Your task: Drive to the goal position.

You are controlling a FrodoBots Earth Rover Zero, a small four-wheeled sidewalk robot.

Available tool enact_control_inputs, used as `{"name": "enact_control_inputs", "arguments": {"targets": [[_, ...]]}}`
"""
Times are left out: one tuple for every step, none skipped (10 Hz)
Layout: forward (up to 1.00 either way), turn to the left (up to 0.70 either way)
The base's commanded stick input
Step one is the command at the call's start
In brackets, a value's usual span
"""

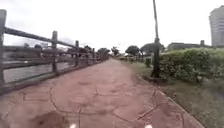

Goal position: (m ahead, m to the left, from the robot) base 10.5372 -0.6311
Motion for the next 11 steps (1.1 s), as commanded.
{"name": "enact_control_inputs", "arguments": {"targets": [[0.93,0.0],[0.93,0.0],[0.93,0.0],[0.93,0.0],[0.93,0.0],[0.93,0.0],[0.93,0.0],[0.93,0.0],[0.93,0.0],[0.93,0.0],[0.93,0.0]]}}
